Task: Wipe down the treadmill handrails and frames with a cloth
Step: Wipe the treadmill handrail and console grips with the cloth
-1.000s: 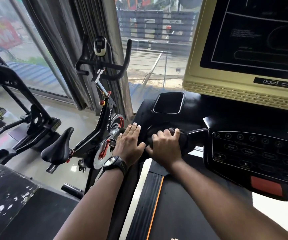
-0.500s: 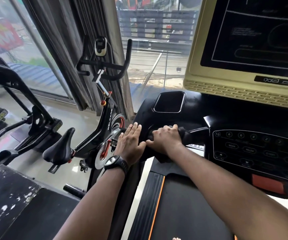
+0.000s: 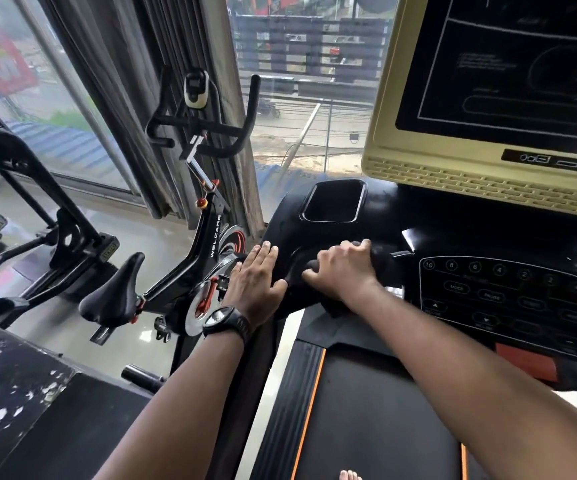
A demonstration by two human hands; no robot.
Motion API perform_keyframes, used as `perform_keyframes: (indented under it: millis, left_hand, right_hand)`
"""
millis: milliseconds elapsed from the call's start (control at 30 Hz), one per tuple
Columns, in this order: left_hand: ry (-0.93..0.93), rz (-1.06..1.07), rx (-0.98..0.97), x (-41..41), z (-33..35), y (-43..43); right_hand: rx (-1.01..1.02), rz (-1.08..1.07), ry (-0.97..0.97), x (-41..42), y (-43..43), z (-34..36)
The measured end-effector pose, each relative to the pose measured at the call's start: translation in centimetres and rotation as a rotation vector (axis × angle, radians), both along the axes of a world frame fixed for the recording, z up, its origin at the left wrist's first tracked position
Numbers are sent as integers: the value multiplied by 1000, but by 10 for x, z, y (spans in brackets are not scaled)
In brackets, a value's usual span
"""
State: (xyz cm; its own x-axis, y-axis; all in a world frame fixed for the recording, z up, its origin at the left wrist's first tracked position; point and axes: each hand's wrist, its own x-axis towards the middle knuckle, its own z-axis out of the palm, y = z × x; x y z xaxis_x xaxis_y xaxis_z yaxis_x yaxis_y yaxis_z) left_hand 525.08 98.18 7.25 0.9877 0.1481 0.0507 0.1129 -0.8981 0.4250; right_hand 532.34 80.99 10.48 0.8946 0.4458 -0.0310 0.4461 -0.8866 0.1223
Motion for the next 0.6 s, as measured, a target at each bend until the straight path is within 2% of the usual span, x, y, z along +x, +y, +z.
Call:
perform_keyframes:
  millis: [67,200,267,367,500,533,600]
  left_hand:
    - [18,1,3,-2,1,0]
    - [21,1,10,1,0,1]
    - [18,3,17,1,1,0]
    - [20,9,25,-2,2,-1]
    - [23,4,21,-1,1,1]
    - [16,3,24,0,1,1]
    - [-3,3,32,0,-1,1]
  right_hand:
    - [-4,-83,109,20,4,7]
    - [95,-12,-129,-6,-25,-15]
    - [49,19,-61,-4,-24,-9]
    - [26,-152,81,26,-14,13]
    - [82,-103,-165,-1,-36,-8]
    - [68,-60,-162,-4,-39,-11]
    - [47,-64,-30,11,-34,8]
